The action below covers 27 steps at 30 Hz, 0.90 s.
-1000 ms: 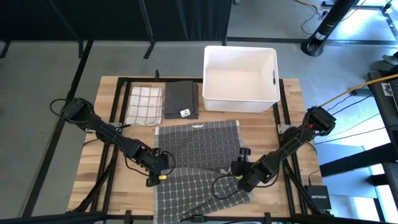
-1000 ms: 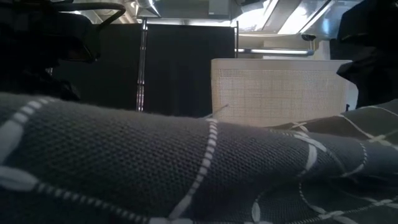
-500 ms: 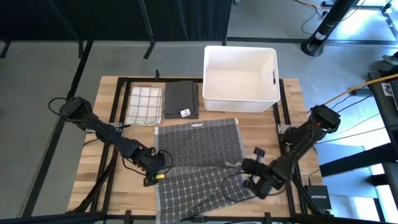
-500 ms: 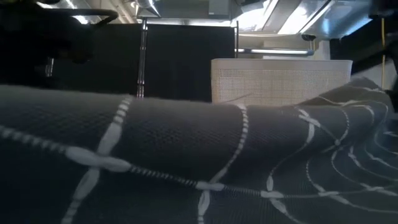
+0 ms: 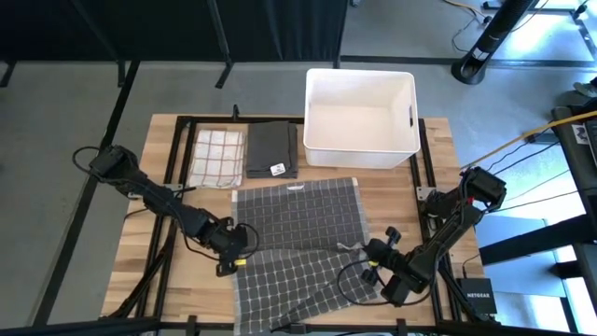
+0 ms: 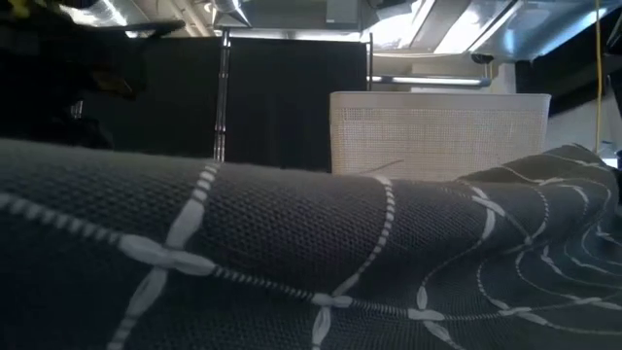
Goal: Fold towel
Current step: Fold the grey patterned towel
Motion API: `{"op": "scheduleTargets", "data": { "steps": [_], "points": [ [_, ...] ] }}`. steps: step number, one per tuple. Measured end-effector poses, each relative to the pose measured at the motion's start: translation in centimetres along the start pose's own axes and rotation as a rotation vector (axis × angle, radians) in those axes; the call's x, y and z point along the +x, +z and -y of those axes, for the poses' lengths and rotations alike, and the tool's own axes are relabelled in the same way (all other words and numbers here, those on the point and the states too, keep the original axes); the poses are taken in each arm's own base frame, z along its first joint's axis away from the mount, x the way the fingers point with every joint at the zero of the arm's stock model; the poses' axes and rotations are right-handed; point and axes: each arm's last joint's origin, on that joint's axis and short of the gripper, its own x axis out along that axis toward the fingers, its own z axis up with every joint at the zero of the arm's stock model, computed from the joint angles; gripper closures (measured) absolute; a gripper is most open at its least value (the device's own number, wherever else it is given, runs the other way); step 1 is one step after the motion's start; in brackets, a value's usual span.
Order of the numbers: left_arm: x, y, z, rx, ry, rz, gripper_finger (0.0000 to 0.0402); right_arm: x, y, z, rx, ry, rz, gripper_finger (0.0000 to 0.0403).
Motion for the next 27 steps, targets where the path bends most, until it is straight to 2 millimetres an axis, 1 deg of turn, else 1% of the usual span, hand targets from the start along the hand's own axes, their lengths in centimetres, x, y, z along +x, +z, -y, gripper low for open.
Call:
{"op": "scheduleTargets", "data": {
  "steps": [2,7,14,17,21,24,27],
  "points": [
    [0.2,-0.1,-0.2,-0.02,-0.008,-0.006,0.0288,0.0,0.0,0.0,0.0,0.001,0.001,0.0399],
    [0.9,-0.6,-0.3,-0.031,-0.159,-0.076,0.0288,0.0,0.0,0.0,-0.001,0.0,0.011,0.0398],
    [0.7,0.4,0.6,0.024,-0.26,0.025,0.0288,0.0,0.0,0.0,-0.015,0.001,0.012,0.04],
    [0.8,0.4,0.6,0.02,-0.259,0.028,0.0288,0.0,0.1,0.0,-0.016,0.0,0.027,0.0398],
    [1.4,0.2,0.3,0.023,-0.214,0.0,0.0292,0.0,0.1,0.0,-0.016,0.0,0.028,0.0398],
    [1.6,0.3,0.2,0.054,-0.166,0.044,0.032,0.0,0.1,-0.1,-0.016,0.003,0.028,0.04],
    [1.6,0.5,0.0,0.106,-0.11,0.087,0.0373,0.0,0.1,-0.1,-0.02,0.002,0.045,0.0399]
  ]
}}
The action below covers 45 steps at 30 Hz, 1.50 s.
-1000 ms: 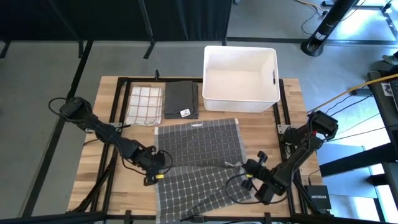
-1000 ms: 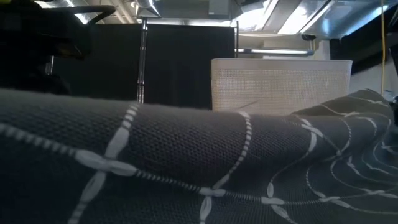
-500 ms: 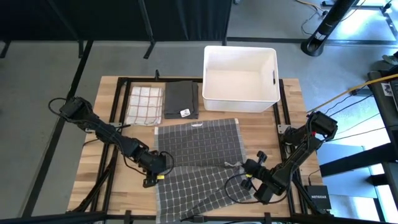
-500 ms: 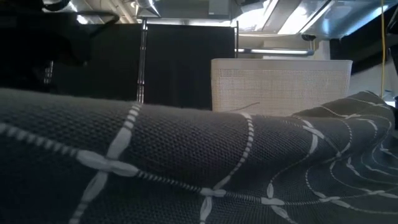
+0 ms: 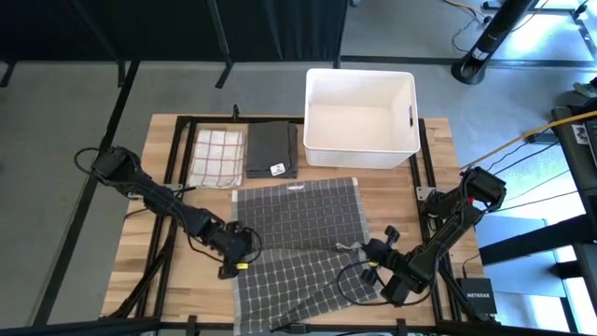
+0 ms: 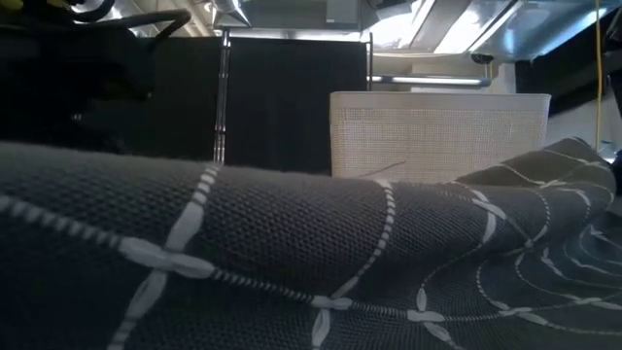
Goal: Fold towel
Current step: Fold the grey patterned towel
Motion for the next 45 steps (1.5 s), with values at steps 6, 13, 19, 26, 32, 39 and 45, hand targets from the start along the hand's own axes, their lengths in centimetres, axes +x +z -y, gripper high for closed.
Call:
{"op": "scheduleTargets", "data": {
  "steps": [6,13,19,26,32,39,45],
  "points": [
    [-3.0,1.8,0.3,0.046,0.135,0.102,0.0397,-0.9,0.9,-0.2,-0.065,-0.035,0.046,0.04],
    [-10.1,3.1,2.3,0.109,0.313,0.395,0.04,-3.8,2.8,-0.3,-0.169,-0.097,0.135,0.0399],
    [-11.0,2.1,1.8,0.091,0.438,0.412,0.04,-3.0,1.9,0.2,-0.146,-0.098,0.104,0.0398],
    [-7.7,1.7,0.6,0.04,0.587,0.25,0.0397,0.2,0.2,2.1,-0.054,-0.137,0.044,0.0398],
    [-3.5,1.2,0.7,0.081,0.629,0.112,0.0397,2.4,-1.6,3.0,0.031,-0.083,-0.109,0.0398],
    [1.0,0.5,3.2,0.163,0.364,-0.002,0.0397,2.8,-1.9,2.9,0.057,-0.057,-0.164,0.0397],
    [2.3,0.5,3.2,0.175,0.357,-0.014,0.0396,2.5,-1.4,2.7,0.083,-0.057,-0.215,0.0391]
  ]
}}
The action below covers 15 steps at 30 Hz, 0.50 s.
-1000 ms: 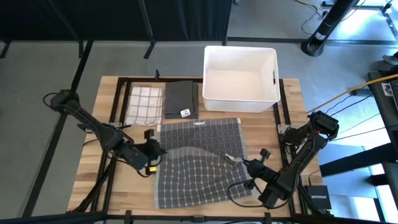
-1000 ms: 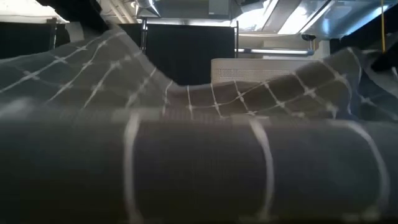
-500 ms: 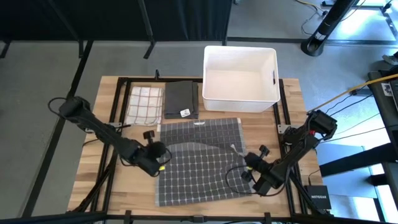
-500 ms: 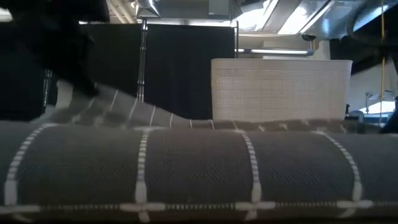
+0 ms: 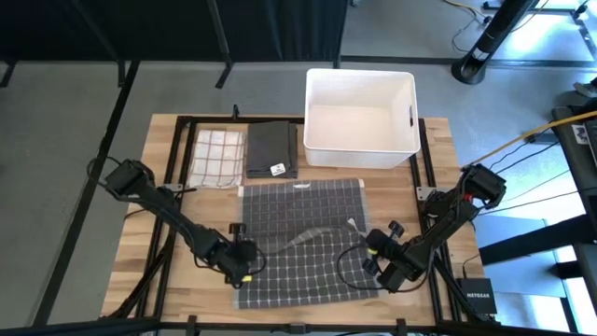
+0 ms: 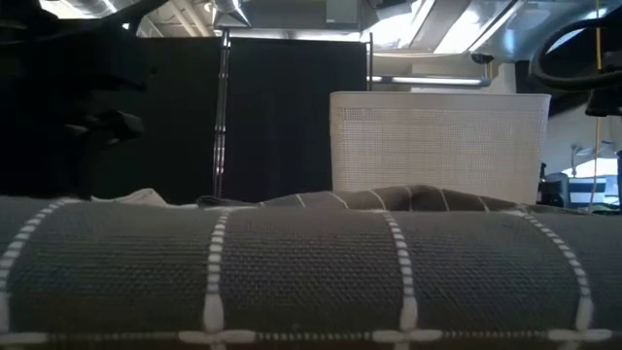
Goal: Fold towel
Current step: Fold the grey patterned towel
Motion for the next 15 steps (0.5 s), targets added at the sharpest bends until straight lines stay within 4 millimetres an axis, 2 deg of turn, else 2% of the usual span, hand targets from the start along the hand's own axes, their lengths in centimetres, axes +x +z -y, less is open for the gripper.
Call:
{"op": "scheduleTargets", "data": {
  "steps": [3,6,10,12,15],
  "points": [
    [0.1,0.1,-0.1,-0.006,0.001,0.003,0.0396,-1.3,0.5,-0.3,-0.027,-0.022,-0.088,0.0367],
    [0.2,0.2,-0.1,-0.003,0.002,0.006,0.0396,-3.8,2.0,-0.9,-0.057,-0.006,-0.116,0.0329],
    [0.2,0.3,-0.1,0.002,-0.009,0.021,0.0396,-6.0,3.9,-1.5,-0.096,0.021,-0.053,0.0278],
    [0.2,0.4,0.0,0.007,-0.01,0.024,0.0396,-6.5,4.9,-1.5,-0.071,0.02,0.069,0.0261],
    [0.2,0.4,0.0,0.008,-0.015,0.028,0.0396,-5.6,6.1,-1.0,-0.008,-0.036,0.155,0.0247]
  ]
}}
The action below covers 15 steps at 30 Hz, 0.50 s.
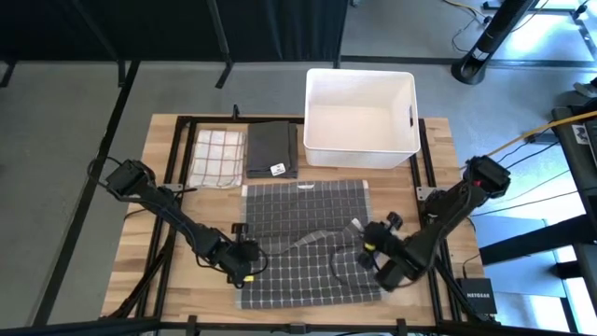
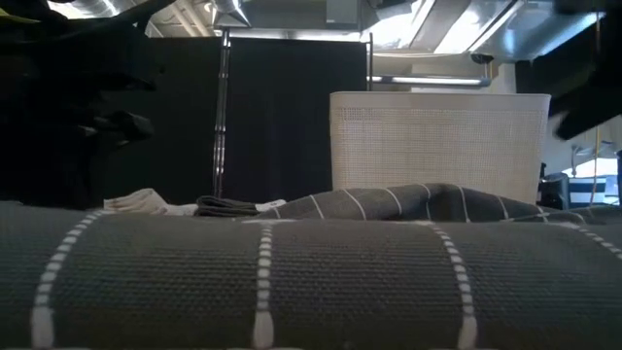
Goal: Fold towel
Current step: Fold the grey patterned towel
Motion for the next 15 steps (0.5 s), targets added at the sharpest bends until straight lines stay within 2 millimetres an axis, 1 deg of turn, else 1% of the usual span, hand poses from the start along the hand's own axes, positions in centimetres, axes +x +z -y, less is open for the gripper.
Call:
{"op": "scheduleTargets", "data": {
  "steps": [3,6,10,12,15],
  "points": [
    [0.0,0.0,0.0,0.005,-0.002,-0.001,0.0396,1.9,0.5,1.0,0.047,-0.072,-0.029,0.0245],
    [0.0,0.0,0.0,0.016,-0.002,-0.002,0.0396,3.9,0.7,1.9,0.084,-0.113,-0.14,0.0244],
    [0.0,0.0,0.0,0.023,-0.002,-0.002,0.0396,6.1,0.4,2.7,0.087,-0.041,-0.285,0.0244],
    [0.0,0.0,0.0,0.023,-0.003,-0.001,0.0396,6.8,0.5,3.0,0.094,0.014,-0.306,0.0244],
    [0.0,0.0,0.0,0.023,-0.003,-0.001,0.0396,7.4,1.1,3.6,0.122,0.058,-0.29,0.0244]
  ]
}}
